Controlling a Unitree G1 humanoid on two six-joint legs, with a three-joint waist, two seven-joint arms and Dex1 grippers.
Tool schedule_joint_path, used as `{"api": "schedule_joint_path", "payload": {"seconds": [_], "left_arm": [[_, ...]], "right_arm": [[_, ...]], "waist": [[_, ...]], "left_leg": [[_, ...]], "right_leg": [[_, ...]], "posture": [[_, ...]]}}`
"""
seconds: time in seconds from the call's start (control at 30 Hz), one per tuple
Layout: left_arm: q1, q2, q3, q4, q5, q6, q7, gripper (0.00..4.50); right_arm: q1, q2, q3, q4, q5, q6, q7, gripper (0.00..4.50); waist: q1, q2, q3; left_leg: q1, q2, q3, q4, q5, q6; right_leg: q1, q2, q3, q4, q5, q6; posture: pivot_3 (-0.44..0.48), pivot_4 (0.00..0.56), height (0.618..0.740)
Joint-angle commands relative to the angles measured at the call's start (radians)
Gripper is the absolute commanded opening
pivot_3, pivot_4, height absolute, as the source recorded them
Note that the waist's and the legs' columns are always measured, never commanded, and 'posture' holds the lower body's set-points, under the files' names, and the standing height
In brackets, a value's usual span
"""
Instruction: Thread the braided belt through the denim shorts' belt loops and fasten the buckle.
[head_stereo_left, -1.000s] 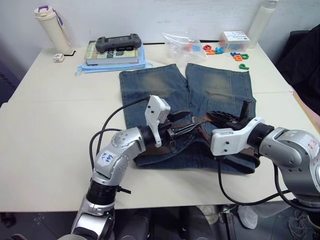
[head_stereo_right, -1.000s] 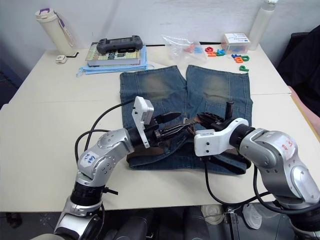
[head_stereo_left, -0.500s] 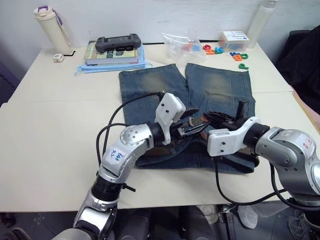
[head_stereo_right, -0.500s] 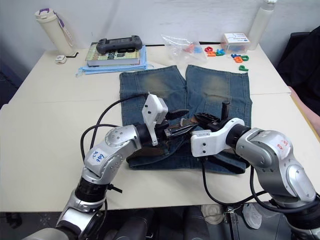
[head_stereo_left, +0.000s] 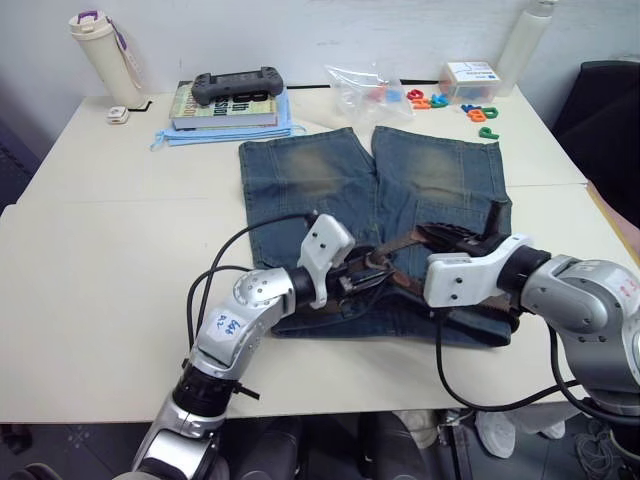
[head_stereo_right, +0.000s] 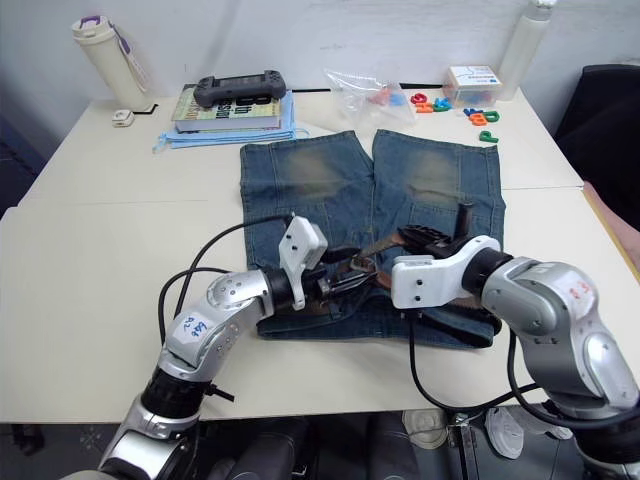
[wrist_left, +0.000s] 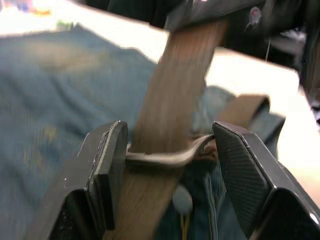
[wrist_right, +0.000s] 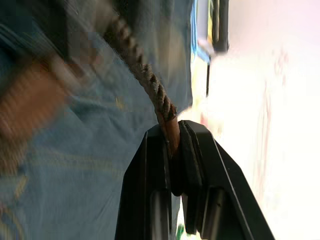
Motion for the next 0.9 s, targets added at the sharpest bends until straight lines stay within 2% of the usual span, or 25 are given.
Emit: {"api": "schedule_joint_path", "payload": {"seconds": [0.03, 0.13, 0.27, 0.5, 0.57, 0.9], "left_arm": [[0.031, 0.015, 0.079, -0.094, -0.077, 0.009, -0.027, 3.01], [0.068, 0.062, 0.132, -0.119, -0.115, 0.006, -0.066, 3.01], [0.151, 0.177, 0.130, -0.105, -0.082, -0.042, -0.135, 3.01], [0.173, 0.170, 0.109, -0.072, -0.052, -0.087, -0.116, 3.01], [0.163, 0.175, 0.079, -0.043, -0.011, -0.110, -0.113, 3.01], [0.221, 0.288, -0.005, 0.038, 0.104, -0.109, -0.157, 3.01]], "right_arm": [[0.021, -0.007, -0.061, -0.050, 0.012, -0.001, -0.017, 0.00], [0.036, -0.002, -0.063, -0.055, 0.011, 0.002, -0.021, 0.00], [0.050, -0.008, -0.073, -0.038, -0.002, 0.005, -0.034, 0.00], [0.021, -0.008, -0.117, -0.028, 0.054, 0.013, -0.040, 0.00], [0.006, -0.014, -0.130, -0.030, 0.076, 0.021, -0.033, 0.00], [-0.056, -0.097, -0.285, 0.004, 0.220, 0.050, 0.008, 0.00]], "waist": [[-0.002, 0.000, 0.000], [-0.005, 0.000, 0.000], [-0.003, 0.000, 0.000], [0.012, 0.000, 0.000], [0.015, 0.000, 0.000], [0.011, 0.001, 0.000]], "left_leg": [[0.000, 0.000, 0.000, 0.000, 0.000, 0.000], [0.000, 0.000, 0.000, 0.000, 0.000, 0.000], [0.001, 0.000, 0.000, 0.000, 0.000, -0.001], [0.000, 0.000, 0.000, 0.001, -0.001, 0.001], [0.000, 0.000, 0.000, 0.001, -0.001, 0.001], [0.000, 0.000, 0.000, 0.000, -0.001, 0.001]], "right_leg": [[0.000, 0.000, 0.000, 0.000, 0.000, 0.000], [0.000, 0.000, 0.000, 0.001, 0.000, 0.000], [0.000, 0.000, 0.000, 0.001, 0.000, 0.000], [0.001, -0.001, 0.000, 0.000, 0.000, 0.000], [0.000, -0.001, 0.000, 0.000, 0.000, 0.000], [0.001, -0.001, 0.000, 0.000, 0.000, 0.000]], "posture": [[0.000, 0.150, 0.659], [0.000, 0.150, 0.659], [0.000, 0.150, 0.659], [0.000, 0.150, 0.659], [0.000, 0.150, 0.659], [0.000, 0.150, 0.659]]}}
